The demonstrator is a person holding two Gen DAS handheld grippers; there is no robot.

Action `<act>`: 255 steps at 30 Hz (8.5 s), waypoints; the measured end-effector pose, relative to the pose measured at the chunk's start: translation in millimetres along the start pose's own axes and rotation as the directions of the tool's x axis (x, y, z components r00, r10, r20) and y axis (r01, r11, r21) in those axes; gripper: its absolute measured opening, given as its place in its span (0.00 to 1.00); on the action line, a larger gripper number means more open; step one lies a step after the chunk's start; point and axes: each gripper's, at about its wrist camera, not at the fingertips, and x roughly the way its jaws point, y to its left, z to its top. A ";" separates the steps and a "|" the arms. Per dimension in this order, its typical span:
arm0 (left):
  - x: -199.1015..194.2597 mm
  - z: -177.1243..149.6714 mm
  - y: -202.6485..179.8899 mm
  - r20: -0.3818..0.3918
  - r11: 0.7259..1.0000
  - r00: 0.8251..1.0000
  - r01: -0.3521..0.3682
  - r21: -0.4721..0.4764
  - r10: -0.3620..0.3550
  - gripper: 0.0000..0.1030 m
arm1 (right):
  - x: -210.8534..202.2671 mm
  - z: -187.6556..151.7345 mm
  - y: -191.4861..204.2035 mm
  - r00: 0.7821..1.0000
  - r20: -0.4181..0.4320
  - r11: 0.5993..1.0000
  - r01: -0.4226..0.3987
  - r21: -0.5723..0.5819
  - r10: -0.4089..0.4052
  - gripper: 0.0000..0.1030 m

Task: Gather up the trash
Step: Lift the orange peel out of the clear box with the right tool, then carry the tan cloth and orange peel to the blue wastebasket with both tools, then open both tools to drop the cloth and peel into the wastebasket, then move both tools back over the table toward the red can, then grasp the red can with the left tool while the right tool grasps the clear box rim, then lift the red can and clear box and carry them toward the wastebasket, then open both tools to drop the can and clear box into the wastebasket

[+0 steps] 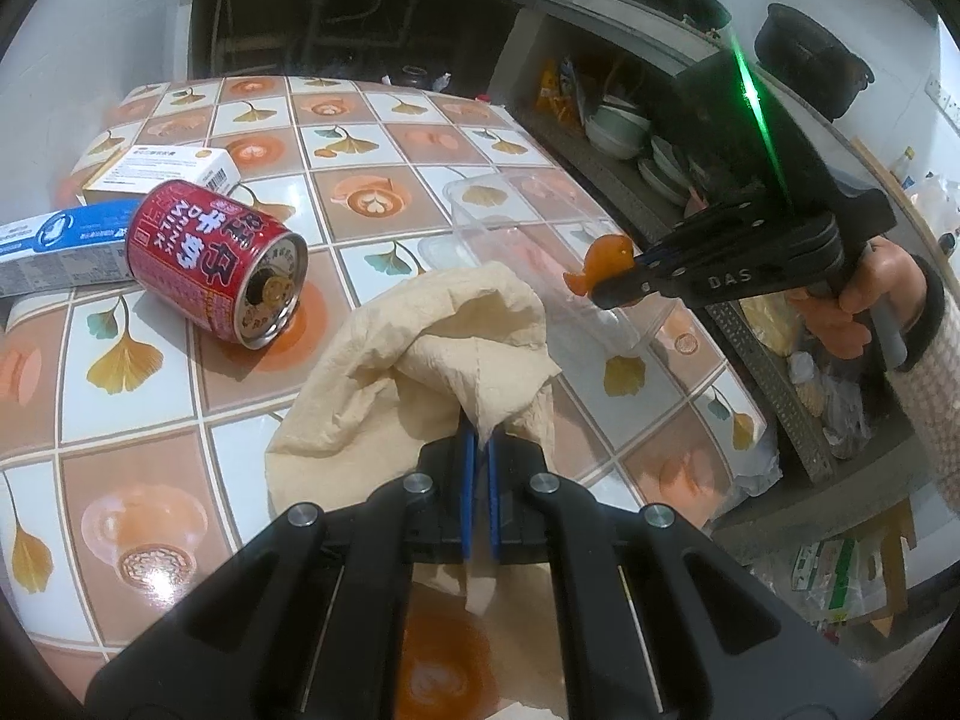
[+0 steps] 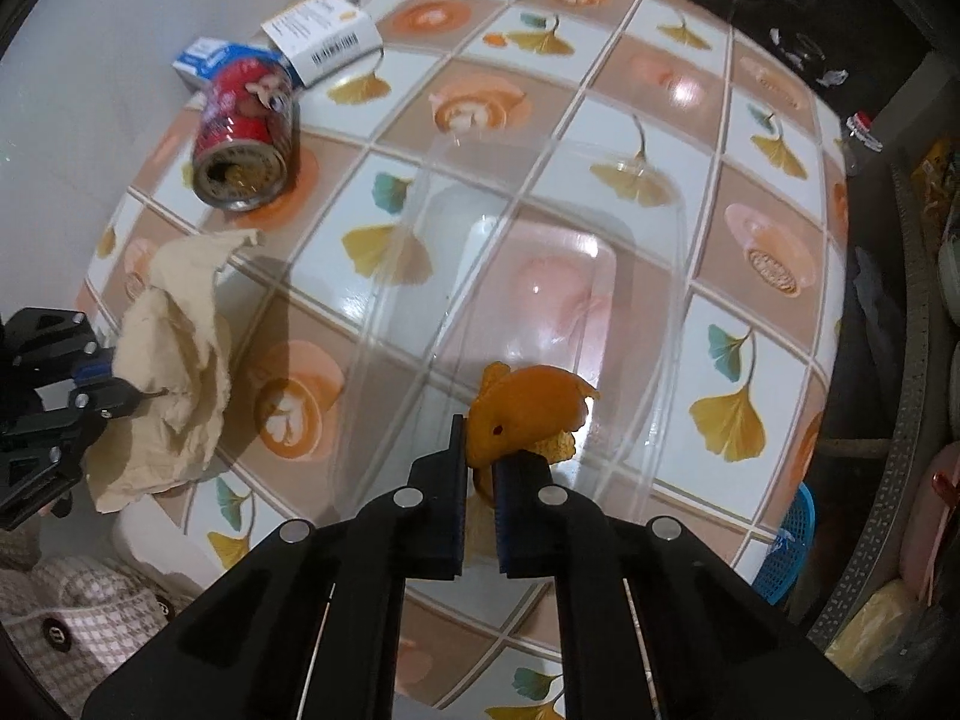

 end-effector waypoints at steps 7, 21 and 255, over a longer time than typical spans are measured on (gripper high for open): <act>-10.5 9.5 -10.5 0.027 1.000 0.999 0.020 0.008 -0.020 0.02 | -22.4 -13.3 15.9 0.996 0.084 1.000 0.000 0.017 -0.001 0.07; -30.2 63.7 -71.5 0.085 0.979 0.983 0.151 0.137 -0.164 0.02 | -91.2 -58.6 -19.6 0.963 0.259 0.987 0.028 0.155 -0.068 0.07; 37.1 88.4 -112.3 -0.016 0.996 0.997 0.079 -0.036 -0.080 0.60 | -53.2 -326.4 -169.5 0.811 0.530 0.419 -0.405 0.813 -0.246 0.04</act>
